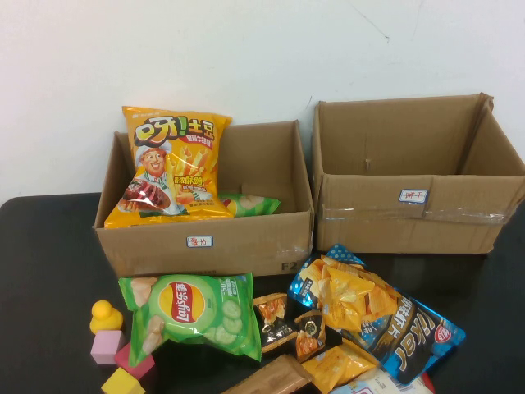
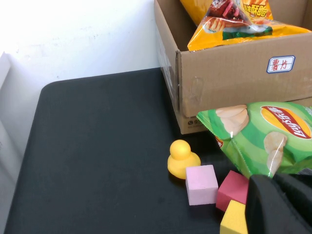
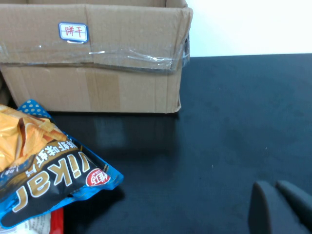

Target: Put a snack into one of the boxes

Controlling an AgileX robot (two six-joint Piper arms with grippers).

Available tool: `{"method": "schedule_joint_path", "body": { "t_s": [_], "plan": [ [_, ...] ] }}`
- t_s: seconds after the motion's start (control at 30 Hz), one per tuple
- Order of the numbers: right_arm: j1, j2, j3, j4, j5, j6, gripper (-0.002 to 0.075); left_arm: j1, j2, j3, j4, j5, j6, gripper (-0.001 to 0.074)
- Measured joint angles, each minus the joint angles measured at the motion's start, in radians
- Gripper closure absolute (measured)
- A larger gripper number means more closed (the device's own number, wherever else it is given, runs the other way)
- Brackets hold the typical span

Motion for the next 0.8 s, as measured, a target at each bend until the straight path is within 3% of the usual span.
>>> {"method": "schedule_joint_path", "body": {
  "t_s": [0.23, 0.4, 0.5, 0.8],
  "plan": [
    [0.000, 0.000, 0.001, 0.000, -0.049, 0.000, 0.0727, 0.000, 0.000, 0.006, 0.000, -0.075, 0.000, 0.0736],
    [0.000, 0.000, 0.002, 0.000, -0.259, 0.000, 0.0727, 0.000, 0.000, 0.008, 0.000, -0.361, 0.000, 0.0736],
    [0.000, 0.000, 0.002, 0.000, -0.478, 0.000, 0.0727, 0.000, 0.000, 0.008, 0.000, -0.615, 0.000, 0.0736],
    [0.000, 0.000, 0.002, 0.004, -0.779, 0.031, 0.0727, 0.000, 0.000, 0.008, 0.000, -0.837, 0.000, 0.0736]
  ]
}}
